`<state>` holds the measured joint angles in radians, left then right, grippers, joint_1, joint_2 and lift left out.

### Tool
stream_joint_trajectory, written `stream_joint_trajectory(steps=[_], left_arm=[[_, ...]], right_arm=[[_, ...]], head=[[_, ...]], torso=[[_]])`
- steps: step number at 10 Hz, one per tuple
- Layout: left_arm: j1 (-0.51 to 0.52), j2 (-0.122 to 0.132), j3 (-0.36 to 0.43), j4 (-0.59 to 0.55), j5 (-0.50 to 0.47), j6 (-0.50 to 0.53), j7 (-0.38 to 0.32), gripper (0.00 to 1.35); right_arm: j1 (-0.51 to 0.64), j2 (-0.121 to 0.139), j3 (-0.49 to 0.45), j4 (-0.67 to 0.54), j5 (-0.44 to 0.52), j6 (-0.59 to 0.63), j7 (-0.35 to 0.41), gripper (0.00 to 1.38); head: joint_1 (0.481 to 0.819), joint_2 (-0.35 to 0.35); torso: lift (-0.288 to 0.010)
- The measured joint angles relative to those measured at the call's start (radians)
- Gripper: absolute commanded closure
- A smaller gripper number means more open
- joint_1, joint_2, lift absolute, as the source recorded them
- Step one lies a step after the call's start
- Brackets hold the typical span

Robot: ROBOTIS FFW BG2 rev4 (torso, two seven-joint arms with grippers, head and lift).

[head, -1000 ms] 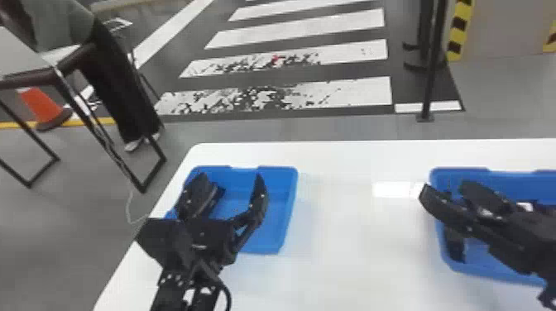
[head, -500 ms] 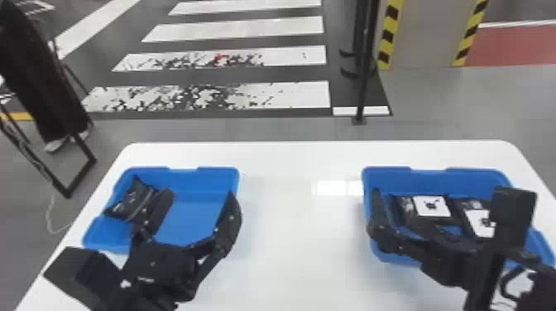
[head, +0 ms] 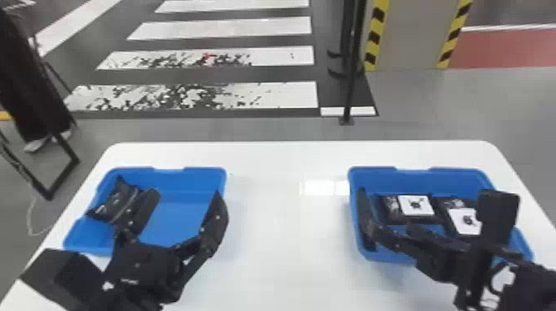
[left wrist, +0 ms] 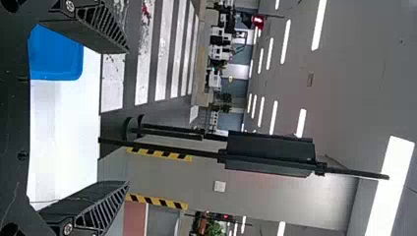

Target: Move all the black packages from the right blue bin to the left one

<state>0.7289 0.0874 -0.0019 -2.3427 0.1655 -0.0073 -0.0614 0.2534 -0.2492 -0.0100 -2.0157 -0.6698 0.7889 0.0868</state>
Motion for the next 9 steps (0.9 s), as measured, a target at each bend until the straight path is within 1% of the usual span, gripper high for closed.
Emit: stream_joint_trajectory(steps=[2,6,9], left_arm=[[0.0,0.0,0.0,0.0,0.0,-0.002,-0.001,0.09],[0.0,-0.001,0.002,0.002,0.0,-0.007,-0.003,0.09],[0.0,-0.002,0.005,0.004,0.004,-0.016,-0.004,0.09]], right_arm=[[-0.022,0.001,-0.002,0.045,-0.006,-0.014,0.002,0.21],[-0.039,0.002,0.023,0.069,-0.004,-0.016,0.009,0.21],[-0.04,0.002,0.023,0.077,0.026,-0.016,0.006,0.21]], head=[[0.695,0.06],[0.695,0.076],[0.695,0.071]], torso=[[-0.132],[-0.132],[-0.132]])
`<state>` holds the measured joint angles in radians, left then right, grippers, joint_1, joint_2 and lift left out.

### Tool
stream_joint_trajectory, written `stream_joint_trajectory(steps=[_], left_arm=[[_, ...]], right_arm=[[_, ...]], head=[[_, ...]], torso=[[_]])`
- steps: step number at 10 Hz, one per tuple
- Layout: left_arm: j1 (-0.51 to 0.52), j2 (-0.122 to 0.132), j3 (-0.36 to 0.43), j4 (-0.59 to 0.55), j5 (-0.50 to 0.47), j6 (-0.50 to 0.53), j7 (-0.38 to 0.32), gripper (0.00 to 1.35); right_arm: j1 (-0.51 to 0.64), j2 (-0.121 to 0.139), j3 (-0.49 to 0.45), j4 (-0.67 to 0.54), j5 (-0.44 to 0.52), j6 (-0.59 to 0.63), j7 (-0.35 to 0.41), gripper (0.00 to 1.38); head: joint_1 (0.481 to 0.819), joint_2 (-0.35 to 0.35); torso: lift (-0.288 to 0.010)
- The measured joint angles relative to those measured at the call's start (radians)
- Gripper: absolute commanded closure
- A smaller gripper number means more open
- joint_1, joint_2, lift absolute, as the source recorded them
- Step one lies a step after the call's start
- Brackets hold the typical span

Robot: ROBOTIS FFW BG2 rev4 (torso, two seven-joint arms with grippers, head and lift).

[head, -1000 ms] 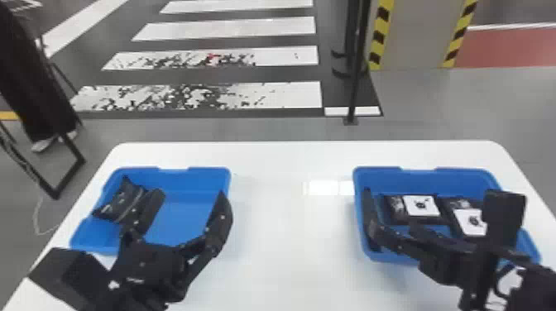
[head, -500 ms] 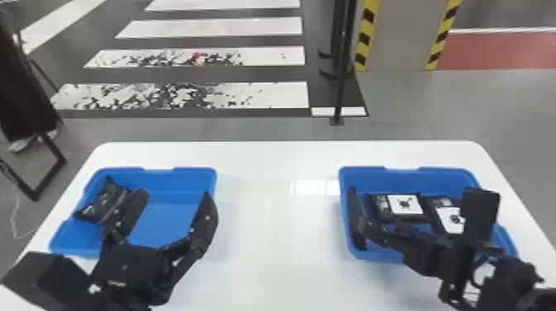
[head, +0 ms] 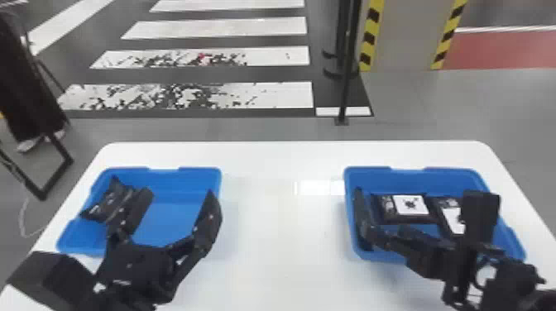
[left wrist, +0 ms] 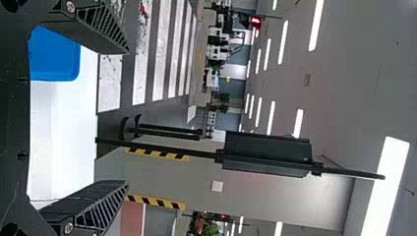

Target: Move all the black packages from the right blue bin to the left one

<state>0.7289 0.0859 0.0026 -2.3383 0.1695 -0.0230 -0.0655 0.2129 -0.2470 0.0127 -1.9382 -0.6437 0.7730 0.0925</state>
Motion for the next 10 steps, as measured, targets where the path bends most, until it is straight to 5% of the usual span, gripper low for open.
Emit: stream_joint_trajectory(steps=[7,10], left_arm=[[-0.001,0.0,-0.002,0.008,0.003,-0.019,-0.003,0.09],[-0.002,0.0,-0.003,0.011,0.005,-0.027,-0.005,0.1]], right_arm=[[-0.036,-0.001,-0.008,0.06,0.044,0.014,0.001,0.34],[-0.071,-0.003,0.013,0.095,0.06,0.018,0.04,0.95]], head=[[0.695,0.04],[0.695,0.054]], torso=[[-0.132],[-0.132]])
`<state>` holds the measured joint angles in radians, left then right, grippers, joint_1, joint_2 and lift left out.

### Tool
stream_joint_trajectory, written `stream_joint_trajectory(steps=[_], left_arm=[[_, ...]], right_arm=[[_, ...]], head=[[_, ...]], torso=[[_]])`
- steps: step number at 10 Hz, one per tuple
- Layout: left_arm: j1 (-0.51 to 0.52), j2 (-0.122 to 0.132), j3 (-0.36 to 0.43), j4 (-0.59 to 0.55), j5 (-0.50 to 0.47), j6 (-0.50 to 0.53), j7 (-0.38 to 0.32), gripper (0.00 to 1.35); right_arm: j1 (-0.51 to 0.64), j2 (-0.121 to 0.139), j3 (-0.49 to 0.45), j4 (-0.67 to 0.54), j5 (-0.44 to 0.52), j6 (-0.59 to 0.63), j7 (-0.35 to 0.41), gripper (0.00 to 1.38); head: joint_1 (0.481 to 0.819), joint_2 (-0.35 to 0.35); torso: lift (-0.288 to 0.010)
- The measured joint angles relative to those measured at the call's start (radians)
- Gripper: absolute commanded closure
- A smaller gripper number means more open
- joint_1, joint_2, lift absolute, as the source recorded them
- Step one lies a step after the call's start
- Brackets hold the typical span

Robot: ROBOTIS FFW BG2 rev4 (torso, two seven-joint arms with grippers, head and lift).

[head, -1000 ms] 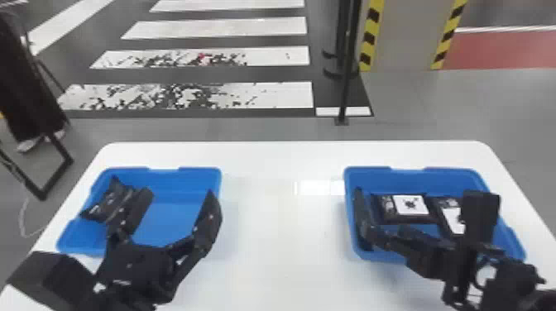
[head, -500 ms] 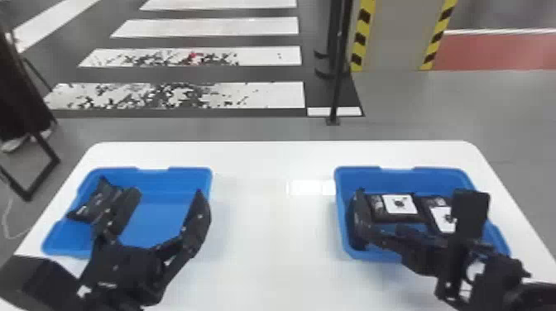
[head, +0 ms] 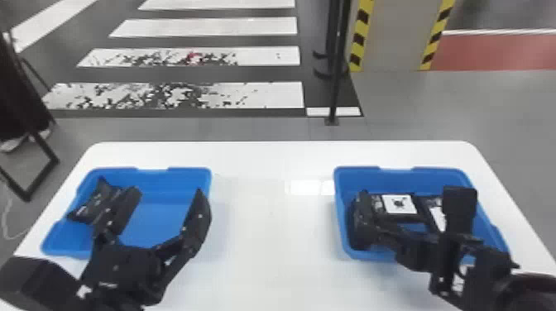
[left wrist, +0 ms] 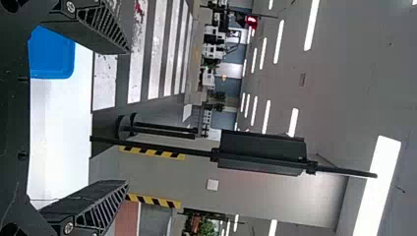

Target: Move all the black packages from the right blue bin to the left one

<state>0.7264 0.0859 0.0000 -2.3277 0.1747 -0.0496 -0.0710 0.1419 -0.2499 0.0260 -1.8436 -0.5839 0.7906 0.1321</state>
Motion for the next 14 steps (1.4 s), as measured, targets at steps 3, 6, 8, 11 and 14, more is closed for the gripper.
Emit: stream_joint_trajectory(steps=[3,6,8,11,14], left_arm=[[0.0,0.0,0.001,0.01,0.007,-0.011,-0.002,0.1],[-0.005,0.001,-0.002,0.019,0.009,-0.026,-0.004,0.09],[-0.01,0.003,-0.007,0.021,0.016,-0.039,-0.004,0.1],[-0.016,0.005,-0.015,0.021,0.027,-0.044,-0.004,0.09],[-0.032,0.014,-0.045,0.02,0.116,0.003,-0.005,0.1]], right_arm=[[0.005,0.0,0.007,-0.006,-0.009,-0.035,0.003,1.2],[0.038,0.0,0.005,-0.053,-0.036,-0.038,-0.002,1.2],[0.071,-0.004,-0.011,-0.111,-0.019,-0.061,0.028,1.2],[0.066,-0.008,-0.048,-0.171,-0.049,-0.101,0.144,1.2],[-0.012,-0.033,0.029,-0.141,-0.182,-0.101,0.287,1.2]], head=[[0.695,0.058],[0.695,0.072],[0.695,0.069],[0.695,0.074],[0.695,0.133]], torso=[[-0.132],[-0.132],[-0.132],[-0.132],[-0.132]])
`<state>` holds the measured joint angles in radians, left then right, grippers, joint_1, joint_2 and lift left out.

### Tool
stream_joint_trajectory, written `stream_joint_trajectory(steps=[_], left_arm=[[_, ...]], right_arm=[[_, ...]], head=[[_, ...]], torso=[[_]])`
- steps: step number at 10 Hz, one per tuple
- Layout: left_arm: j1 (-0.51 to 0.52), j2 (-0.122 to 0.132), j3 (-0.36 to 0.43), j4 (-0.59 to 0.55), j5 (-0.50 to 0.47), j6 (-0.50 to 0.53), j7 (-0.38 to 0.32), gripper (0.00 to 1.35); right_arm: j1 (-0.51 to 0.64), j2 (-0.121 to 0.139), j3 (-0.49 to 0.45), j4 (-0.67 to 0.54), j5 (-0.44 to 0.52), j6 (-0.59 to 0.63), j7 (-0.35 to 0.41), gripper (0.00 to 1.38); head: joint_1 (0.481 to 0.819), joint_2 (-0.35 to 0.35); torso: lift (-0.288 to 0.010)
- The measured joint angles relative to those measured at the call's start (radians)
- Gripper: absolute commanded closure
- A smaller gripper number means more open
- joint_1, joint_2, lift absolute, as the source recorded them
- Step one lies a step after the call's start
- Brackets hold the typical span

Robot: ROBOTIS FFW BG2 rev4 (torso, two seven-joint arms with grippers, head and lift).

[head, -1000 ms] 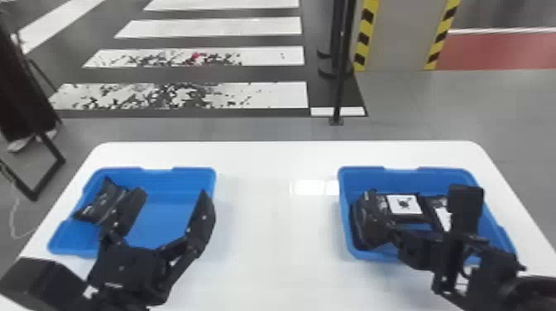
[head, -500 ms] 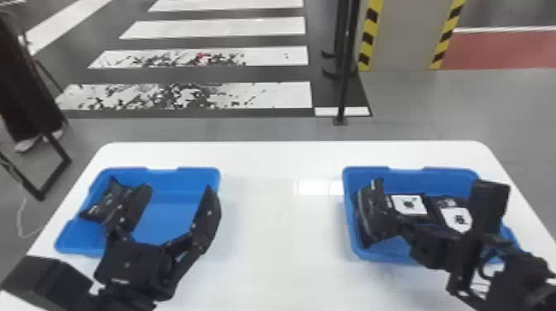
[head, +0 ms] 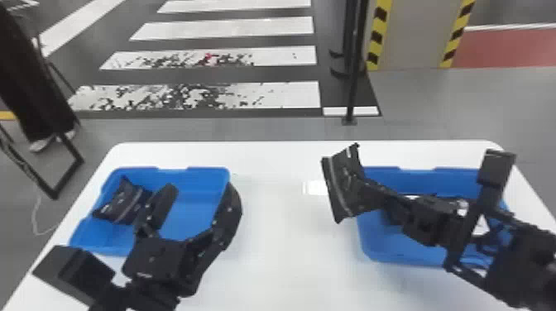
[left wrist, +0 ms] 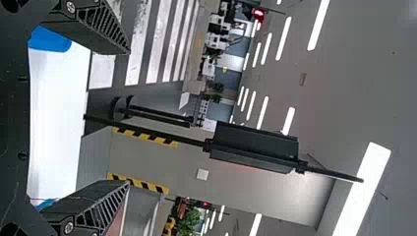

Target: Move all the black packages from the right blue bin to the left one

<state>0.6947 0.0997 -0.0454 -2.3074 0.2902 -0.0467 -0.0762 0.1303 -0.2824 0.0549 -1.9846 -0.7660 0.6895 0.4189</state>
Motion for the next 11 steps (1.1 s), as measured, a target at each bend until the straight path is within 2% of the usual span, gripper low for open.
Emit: stream_joint_trajectory(steps=[3,5,8,11], left_arm=[[-0.015,0.004,-0.02,-0.001,0.11,0.023,-0.008,0.09],[-0.021,0.005,-0.025,0.0,0.169,0.041,-0.008,0.09],[-0.031,0.005,-0.028,0.016,0.254,0.09,-0.029,0.1],[-0.044,0.008,-0.042,0.031,0.312,0.055,-0.059,0.1]], right_arm=[[-0.111,-0.038,0.121,0.12,-0.155,-0.017,0.156,1.2],[-0.153,-0.05,0.183,0.197,-0.269,-0.024,0.222,1.2],[-0.186,-0.062,0.269,0.254,-0.433,-0.006,0.274,1.2],[-0.198,-0.064,0.296,0.283,-0.468,-0.005,0.279,1.2]], head=[[0.695,0.203],[0.695,0.228],[0.695,0.255],[0.695,0.263]], torso=[[-0.132],[-0.132],[-0.132],[-0.132]])
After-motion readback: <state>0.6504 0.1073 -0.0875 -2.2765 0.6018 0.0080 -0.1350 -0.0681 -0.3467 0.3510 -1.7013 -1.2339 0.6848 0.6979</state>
